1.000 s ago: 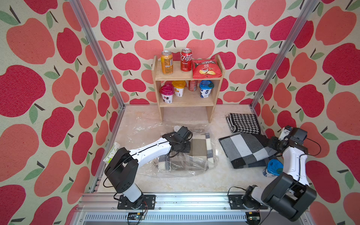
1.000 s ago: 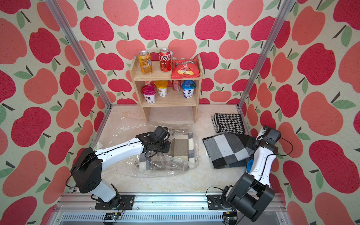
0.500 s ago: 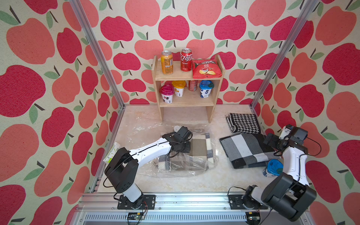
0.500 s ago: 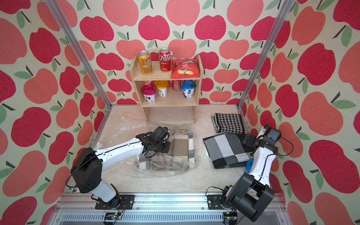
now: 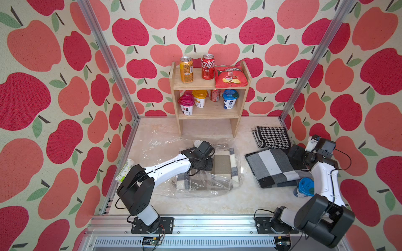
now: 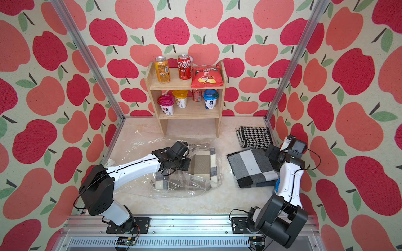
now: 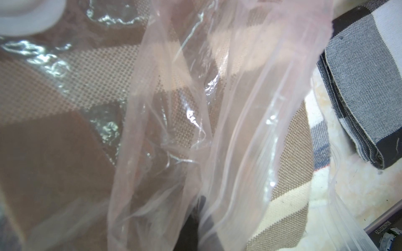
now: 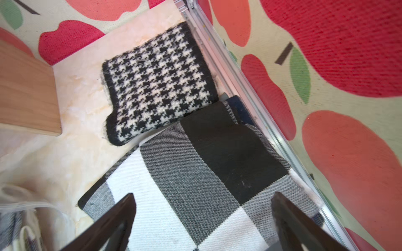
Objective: Take the scarf out of the vacuum bag
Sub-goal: Place the scarf in the vacuum bag, then take out the scarf from the vacuum bag.
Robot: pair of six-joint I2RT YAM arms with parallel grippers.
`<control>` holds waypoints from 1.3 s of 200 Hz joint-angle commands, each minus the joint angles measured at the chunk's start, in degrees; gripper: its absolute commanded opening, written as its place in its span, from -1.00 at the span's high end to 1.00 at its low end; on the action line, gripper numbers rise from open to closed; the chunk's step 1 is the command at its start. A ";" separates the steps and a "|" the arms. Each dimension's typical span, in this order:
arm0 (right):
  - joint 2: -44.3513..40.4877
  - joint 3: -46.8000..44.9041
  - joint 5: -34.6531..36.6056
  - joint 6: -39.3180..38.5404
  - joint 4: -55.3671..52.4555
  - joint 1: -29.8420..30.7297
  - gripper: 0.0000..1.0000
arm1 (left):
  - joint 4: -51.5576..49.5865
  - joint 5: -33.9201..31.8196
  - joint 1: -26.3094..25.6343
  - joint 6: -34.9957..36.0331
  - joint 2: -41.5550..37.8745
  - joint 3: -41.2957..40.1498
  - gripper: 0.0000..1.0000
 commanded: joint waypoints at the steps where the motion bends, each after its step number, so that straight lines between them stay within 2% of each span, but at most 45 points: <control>1: -1.20 -1.66 -0.44 3.06 1.93 3.85 -1.00 | -0.16 0.25 0.02 0.58 -1.00 -1.14 1.00; 17: -2.27 -2.77 1.49 5.02 3.48 7.88 -0.99 | 0.07 0.25 0.07 0.80 -1.34 -1.51 1.00; 40: -4.89 -4.67 8.08 7.42 6.19 17.62 -1.00 | 0.11 0.08 0.08 0.81 -1.08 -1.73 1.00; 57: -5.88 -4.88 9.17 10.71 6.44 22.75 -1.00 | 0.18 -0.02 0.08 0.80 -1.00 -1.99 1.00; 67: -5.60 -3.35 8.77 15.13 4.31 24.55 -1.00 | 0.35 -0.10 0.03 0.80 -1.09 -2.19 1.00; 81: -4.00 0.22 5.72 20.04 -0.25 26.06 -1.00 | 0.27 -0.41 0.08 0.88 -1.19 -2.36 1.00; 107: -1.90 3.06 0.33 23.39 -3.93 31.12 -0.99 | 0.50 -0.79 0.01 1.15 -1.50 -2.85 1.00; 149: 1.11 1.26 -26.39 27.36 1.14 35.41 -0.99 | 0.68 -1.24 0.03 0.90 -1.20 -3.15 1.00; 173: 1.73 -0.75 -33.63 29.09 4.20 38.06 -1.00 | 0.58 -1.58 0.06 0.61 -1.19 -3.14 1.00; 192: 2.08 -2.76 -36.13 30.50 5.40 39.61 -0.99 | 0.58 -1.75 0.08 0.41 -1.33 -3.14 1.00; 260: 2.02 -10.47 -35.16 32.14 8.66 44.02 -0.96 | 0.25 -2.08 0.05 0.36 -1.67 -3.16 1.00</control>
